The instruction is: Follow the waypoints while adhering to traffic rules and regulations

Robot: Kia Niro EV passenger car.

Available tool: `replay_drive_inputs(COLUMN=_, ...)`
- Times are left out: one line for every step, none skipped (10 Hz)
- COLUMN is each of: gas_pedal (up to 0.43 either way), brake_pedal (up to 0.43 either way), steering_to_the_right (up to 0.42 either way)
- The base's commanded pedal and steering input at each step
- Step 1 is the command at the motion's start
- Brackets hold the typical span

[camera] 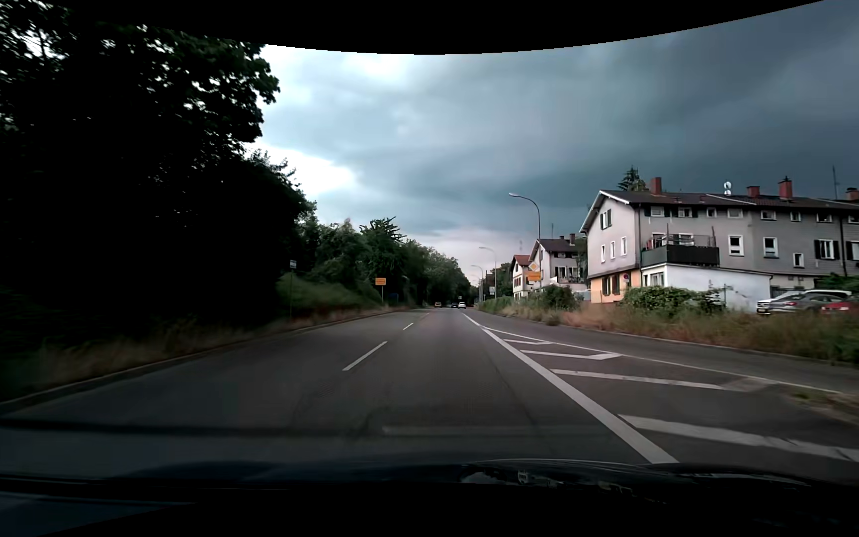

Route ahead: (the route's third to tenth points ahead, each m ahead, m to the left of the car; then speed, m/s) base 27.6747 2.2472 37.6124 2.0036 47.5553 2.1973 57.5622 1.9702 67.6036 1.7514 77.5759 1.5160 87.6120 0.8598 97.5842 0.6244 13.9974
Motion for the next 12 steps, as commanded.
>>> replay_drive_inputs(gas_pedal=0.0, brake_pedal=0.0, steering_to_the_right=0.0)
replay_drive_inputs(gas_pedal=0.0, brake_pedal=0.0, steering_to_the_right=0.0)
replay_drive_inputs(gas_pedal=0.0, brake_pedal=0.0, steering_to_the_right=0.0)
replay_drive_inputs(gas_pedal=0.0, brake_pedal=0.0, steering_to_the_right=0.0)
replay_drive_inputs(gas_pedal=0.0, brake_pedal=0.0, steering_to_the_right=-0.001)
replay_drive_inputs(gas_pedal=0.0, brake_pedal=0.0, steering_to_the_right=0.0)
replay_drive_inputs(gas_pedal=0.0, brake_pedal=0.0, steering_to_the_right=0.0)
replay_drive_inputs(gas_pedal=0.0, brake_pedal=0.0, steering_to_the_right=0.0)
replay_drive_inputs(gas_pedal=0.0, brake_pedal=0.0, steering_to_the_right=0.0)
replay_drive_inputs(gas_pedal=0.0, brake_pedal=0.0, steering_to_the_right=0.0)
replay_drive_inputs(gas_pedal=0.0, brake_pedal=0.0, steering_to_the_right=0.0)
replay_drive_inputs(gas_pedal=0.0, brake_pedal=0.0, steering_to_the_right=0.0)
